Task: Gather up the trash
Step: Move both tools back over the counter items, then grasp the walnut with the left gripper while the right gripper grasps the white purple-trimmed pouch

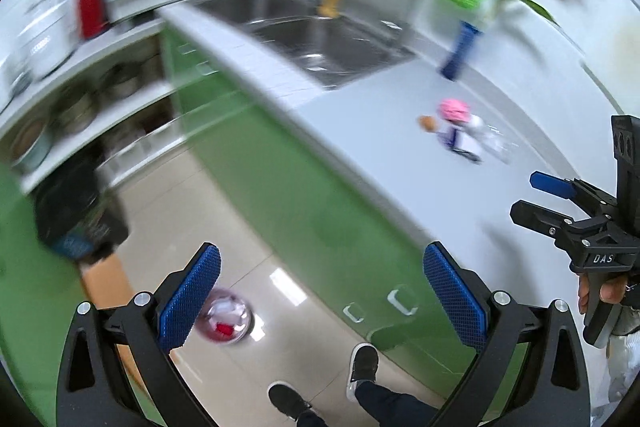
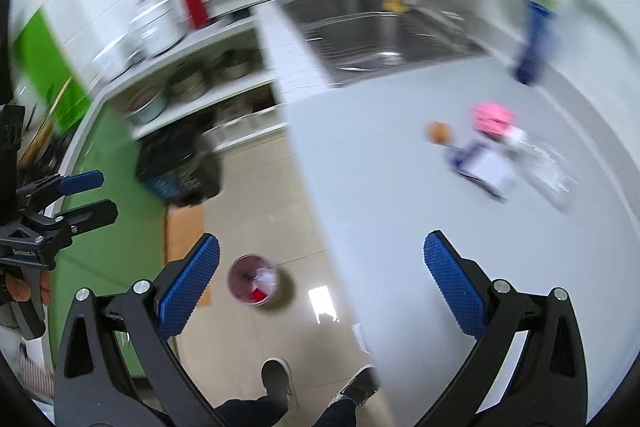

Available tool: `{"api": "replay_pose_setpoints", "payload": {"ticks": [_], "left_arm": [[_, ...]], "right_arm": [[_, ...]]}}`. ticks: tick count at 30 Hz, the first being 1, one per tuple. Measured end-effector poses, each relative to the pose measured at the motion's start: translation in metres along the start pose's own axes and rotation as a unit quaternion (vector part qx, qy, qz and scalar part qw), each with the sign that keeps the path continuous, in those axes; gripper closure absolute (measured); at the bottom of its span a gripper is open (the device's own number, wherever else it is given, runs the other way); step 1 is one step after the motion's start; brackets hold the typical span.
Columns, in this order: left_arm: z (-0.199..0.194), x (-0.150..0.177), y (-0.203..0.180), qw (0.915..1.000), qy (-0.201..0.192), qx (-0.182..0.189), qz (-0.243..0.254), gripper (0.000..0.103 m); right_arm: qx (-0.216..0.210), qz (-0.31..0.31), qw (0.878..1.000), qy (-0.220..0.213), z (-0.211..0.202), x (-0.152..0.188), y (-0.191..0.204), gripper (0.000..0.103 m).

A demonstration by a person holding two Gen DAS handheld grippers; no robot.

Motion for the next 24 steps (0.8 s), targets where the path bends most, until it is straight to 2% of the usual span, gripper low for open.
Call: {"api": "replay_pose_setpoints", "payload": {"ticks": [5,10,16,24], "left_arm": [[0.029,-0.037,-0.057,0.9981,0.001,0.038,0.048,0.006],[0.062,-0.069,-0.102,0.9959,0.007,0.059,0.069,0.006],[0.099,-0.102,-0.138,0.9943,0.019,0.057,0.088,0.006],[0.150,-0.136,-0.146,0.9910,0.038,0.062,0.113,0.006]], "right_arm": [[0.041,0.052,0.998,-0.020,-0.028,-0.001,-0.080,0.003],[0.053,0.066,0.996,-0.023,-0.038,-0.008,-0.138,0.003],[0.053,0.055,0.997,-0.007,-0.024,-0.017,-0.172,0.003],[0.054,0.070,0.996,0.004,-0.002,-0.037,-0.188,0.003]]}}
Point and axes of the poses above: each gripper's, at about its wrist camera, not at the fingertips, and z roughly the way its jaws point, y to its left, x to its underside, the point moved 6 cm from there along z, roughly the way its jaws point, and after that the axes turned 10 degrees about z, right-handed, at the moved point
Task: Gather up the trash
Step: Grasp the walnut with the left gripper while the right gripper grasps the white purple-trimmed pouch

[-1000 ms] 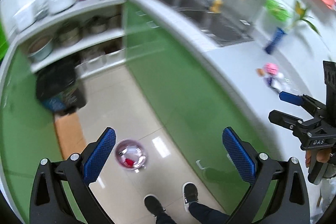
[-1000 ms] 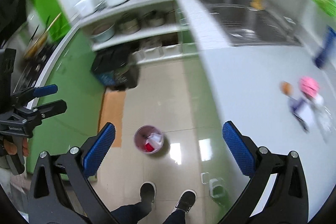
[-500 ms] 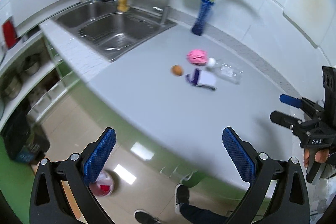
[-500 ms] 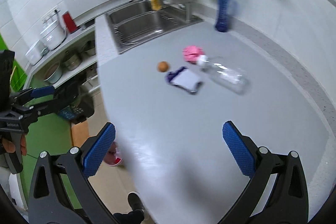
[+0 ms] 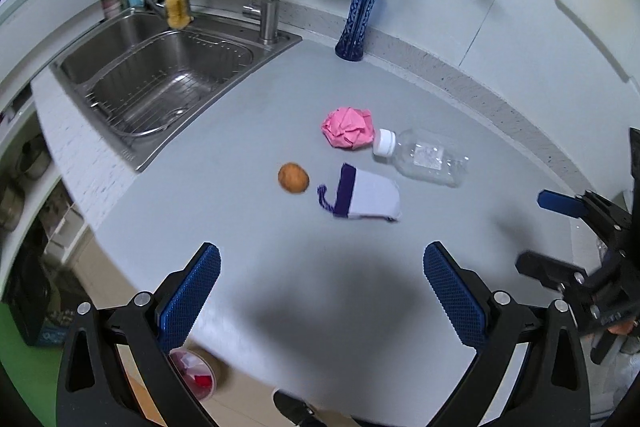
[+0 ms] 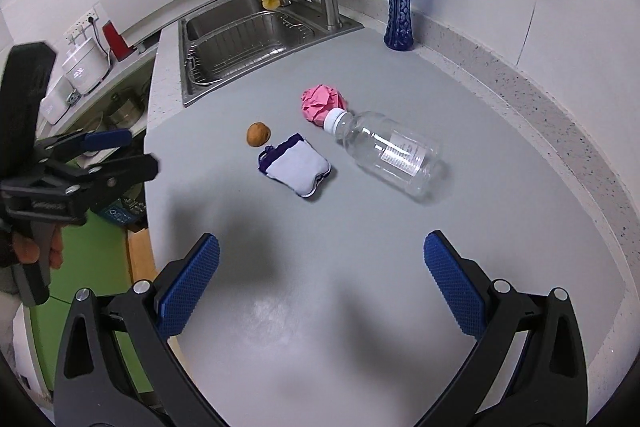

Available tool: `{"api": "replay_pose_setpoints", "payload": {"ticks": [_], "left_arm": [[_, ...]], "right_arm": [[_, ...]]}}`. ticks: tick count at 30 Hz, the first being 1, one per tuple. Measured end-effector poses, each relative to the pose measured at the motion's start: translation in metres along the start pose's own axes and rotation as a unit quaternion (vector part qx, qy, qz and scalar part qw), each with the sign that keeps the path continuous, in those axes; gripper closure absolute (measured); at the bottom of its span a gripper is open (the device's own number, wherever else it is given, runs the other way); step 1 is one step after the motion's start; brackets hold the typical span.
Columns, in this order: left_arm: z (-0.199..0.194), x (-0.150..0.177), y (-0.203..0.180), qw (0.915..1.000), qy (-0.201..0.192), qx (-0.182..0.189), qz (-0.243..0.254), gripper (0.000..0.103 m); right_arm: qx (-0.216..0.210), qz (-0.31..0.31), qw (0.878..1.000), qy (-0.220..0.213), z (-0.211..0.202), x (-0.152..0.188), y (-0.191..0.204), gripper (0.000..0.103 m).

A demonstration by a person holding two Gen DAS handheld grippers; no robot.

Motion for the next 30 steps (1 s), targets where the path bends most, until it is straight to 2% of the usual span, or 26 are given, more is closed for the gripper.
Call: {"api": "replay_pose_setpoints", "payload": {"ticks": [7,15,16,18,22,23,24,29,30], "left_arm": [[0.061,-0.028,0.024,0.9994,0.025,0.006,0.022,0.006],[0.111,-0.039,0.035,0.9982,0.046,0.007,0.037,0.007],[0.115,-0.040,0.035,0.9981,0.046,0.007,0.040,0.014],[0.121,-0.040,0.036,0.9980,0.048,0.006,0.039,0.020],[0.129,-0.039,0.041,0.9979,0.055,0.005,0.034,0.047],[0.129,-0.038,0.041,0.9977,0.058,0.004,0.035,0.051],[0.131,-0.037,0.040,0.9974,0.061,0.005,0.037,0.054],[0.134,-0.035,0.037,0.9965,0.066,-0.003,0.051,0.056],[0.135,-0.035,0.037,0.9964,0.066,-0.007,0.052,0.060]], "right_arm": [[0.012,0.025,0.999,0.017,0.023,-0.009,-0.008,0.003],[0.018,0.049,0.998,0.039,0.054,-0.017,-0.025,0.003],[0.018,0.051,0.998,0.041,0.056,-0.018,-0.027,0.003],[0.019,0.054,0.997,0.043,0.060,-0.019,-0.030,0.003],[0.017,0.055,0.997,0.046,0.065,-0.024,-0.033,0.003],[0.017,0.054,0.997,0.046,0.066,-0.025,-0.033,0.003],[0.016,0.053,0.997,0.047,0.067,-0.026,-0.032,0.003],[0.012,0.047,0.998,0.050,0.073,-0.032,-0.027,0.003],[0.011,0.046,0.998,0.050,0.073,-0.032,-0.026,0.003]]}}
Point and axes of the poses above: each gripper's, at about its wrist camera, not at the fingertips, and z roughly the way its jaws point, y to its left, x to its underside, the point moved 6 cm from there along z, roughly the way its jaws point, and after that the axes turned 10 degrees about z, right-handed, at the moved point
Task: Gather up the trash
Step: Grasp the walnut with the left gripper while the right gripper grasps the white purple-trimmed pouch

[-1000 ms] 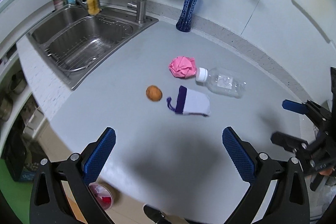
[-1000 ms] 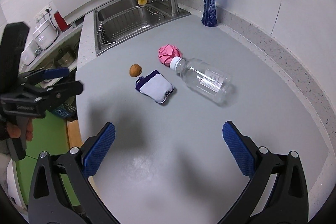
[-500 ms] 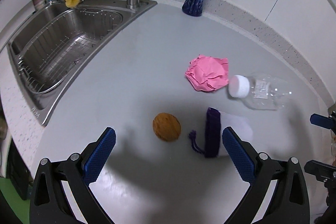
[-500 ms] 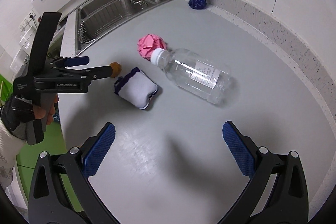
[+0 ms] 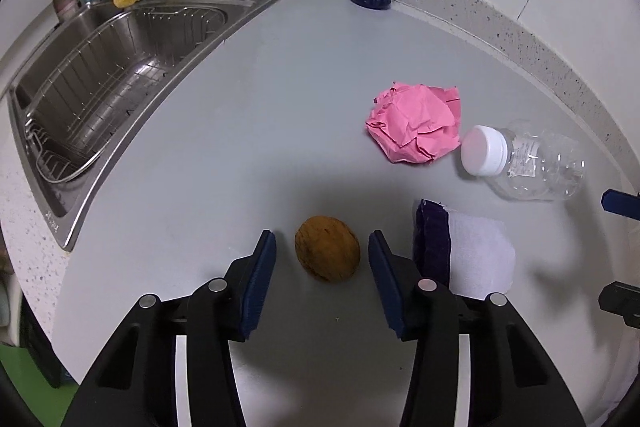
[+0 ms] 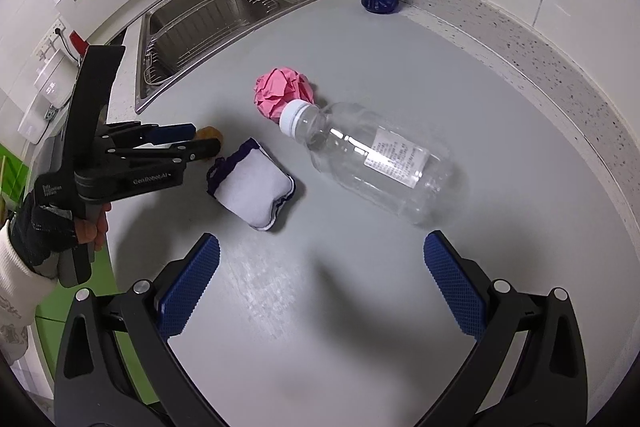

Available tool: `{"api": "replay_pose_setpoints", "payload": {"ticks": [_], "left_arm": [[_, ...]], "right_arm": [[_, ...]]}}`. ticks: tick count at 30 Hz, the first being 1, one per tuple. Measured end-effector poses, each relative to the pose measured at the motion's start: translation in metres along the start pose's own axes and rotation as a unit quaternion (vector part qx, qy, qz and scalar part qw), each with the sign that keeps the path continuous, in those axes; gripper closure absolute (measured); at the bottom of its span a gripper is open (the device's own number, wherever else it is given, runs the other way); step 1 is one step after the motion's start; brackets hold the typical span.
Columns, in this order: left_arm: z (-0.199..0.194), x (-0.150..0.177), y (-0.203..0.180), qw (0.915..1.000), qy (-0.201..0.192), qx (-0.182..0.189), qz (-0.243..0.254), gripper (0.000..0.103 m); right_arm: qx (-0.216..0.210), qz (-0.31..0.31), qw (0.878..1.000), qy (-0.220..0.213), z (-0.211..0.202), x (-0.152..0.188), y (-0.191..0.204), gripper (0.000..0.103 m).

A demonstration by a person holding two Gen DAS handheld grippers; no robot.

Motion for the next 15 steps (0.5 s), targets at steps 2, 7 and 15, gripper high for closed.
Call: {"api": "replay_pose_setpoints", "payload": {"ticks": [2,7,15], "left_arm": [[0.000,0.000,0.003,1.0000,0.000,-0.003,-0.001,0.070],[-0.005,0.000,0.006,0.9999,0.000,0.009,-0.006,0.070],[-0.045,-0.003,0.012,0.9994,-0.026,0.012,-0.017,0.070]], "right_arm": [[-0.002,-0.004,1.000,0.002,0.002,-0.001,0.003,0.003],[-0.006,-0.014,1.000,0.007,0.007,-0.003,0.012,0.003],[-0.021,-0.038,0.999,0.016,0.024,-0.007,0.037,0.003]]}}
Point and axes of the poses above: each gripper's, at about its wrist camera, not at the fingertips, and z roughly the way its jaws point, y to its left, x to its underside, the point moved 6 cm from there along z, roughly the way its jaws point, and after that the axes turned 10 degrees about z, right-handed, at the moved point
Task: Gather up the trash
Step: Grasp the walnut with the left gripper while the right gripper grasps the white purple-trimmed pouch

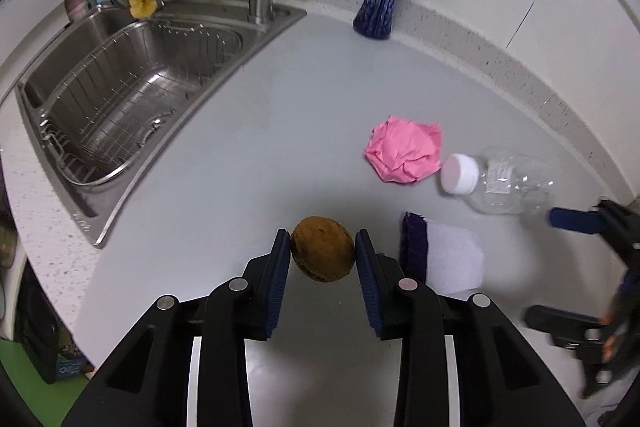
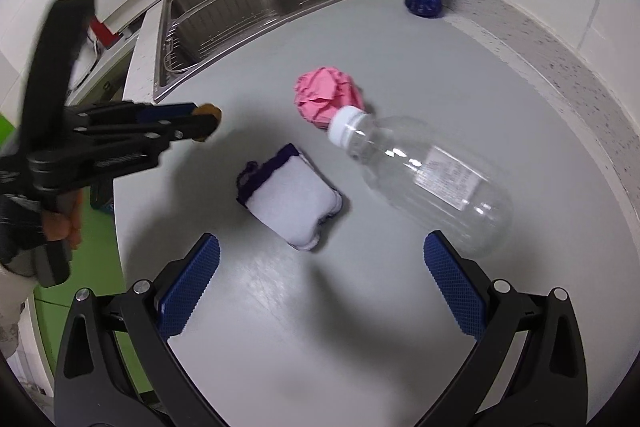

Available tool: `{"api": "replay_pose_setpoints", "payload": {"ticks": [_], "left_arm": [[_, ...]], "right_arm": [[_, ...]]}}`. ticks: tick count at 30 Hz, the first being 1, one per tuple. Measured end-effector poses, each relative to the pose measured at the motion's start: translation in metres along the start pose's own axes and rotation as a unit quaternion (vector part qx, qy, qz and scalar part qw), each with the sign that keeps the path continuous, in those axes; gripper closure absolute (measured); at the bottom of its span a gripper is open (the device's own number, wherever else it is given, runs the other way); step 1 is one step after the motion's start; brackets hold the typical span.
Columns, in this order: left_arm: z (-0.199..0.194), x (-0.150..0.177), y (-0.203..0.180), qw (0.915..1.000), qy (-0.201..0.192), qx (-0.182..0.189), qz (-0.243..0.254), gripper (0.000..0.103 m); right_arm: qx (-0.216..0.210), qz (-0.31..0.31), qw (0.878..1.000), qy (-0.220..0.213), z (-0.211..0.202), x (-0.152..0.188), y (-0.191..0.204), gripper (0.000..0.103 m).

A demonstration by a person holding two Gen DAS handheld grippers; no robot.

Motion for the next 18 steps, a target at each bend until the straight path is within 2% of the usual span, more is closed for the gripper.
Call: {"api": "replay_pose_setpoints", "payload": {"ticks": [8,9,10,13,14,15,16,17,18], "left_arm": [[-0.024,0.013,0.008,0.9998,-0.013,0.000,-0.015,0.070],[-0.026,0.016,0.008,0.9998,-0.013,0.000,-0.018,0.070],[-0.027,0.018,0.009,0.9997,-0.014,-0.001,-0.021,0.070],[-0.030,0.027,0.012,0.9994,-0.013,-0.003,-0.033,0.070],[-0.031,0.030,0.012,0.9992,-0.013,-0.004,-0.036,0.070],[-0.033,0.033,0.013,0.9990,-0.014,-0.004,-0.042,0.070],[-0.035,0.036,0.014,0.9988,-0.015,-0.004,-0.046,0.070],[-0.038,0.039,0.014,0.9985,-0.016,-0.005,-0.052,0.070],[-0.040,0.042,0.015,0.9983,-0.017,-0.006,-0.056,0.070]], "right_arm": [[-0.008,-0.045,0.999,0.023,0.037,-0.004,0.024,0.003],[-0.010,-0.048,0.998,0.024,0.041,-0.003,0.026,0.006],[-0.008,-0.053,0.998,0.024,0.046,-0.004,0.027,0.018],[0.005,-0.059,0.998,0.031,0.057,-0.006,0.025,0.040],[0.006,-0.058,0.998,0.028,0.057,-0.007,0.023,0.043],[0.005,-0.056,0.998,0.027,0.056,-0.008,0.022,0.055],[0.007,-0.057,0.998,0.023,0.054,-0.008,0.021,0.073],[0.010,-0.059,0.998,0.017,0.050,-0.010,0.020,0.086],[0.011,-0.060,0.998,0.017,0.047,-0.010,0.018,0.094]]}}
Point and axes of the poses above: each gripper's, at about its wrist camera, not at the fingertips, and z roughly the way its jaws point, y to its left, x to its underside, the point moved 6 cm from there along z, roughly the way its jaws point, and after that the axes turned 10 degrees about z, right-handed, at the moved point
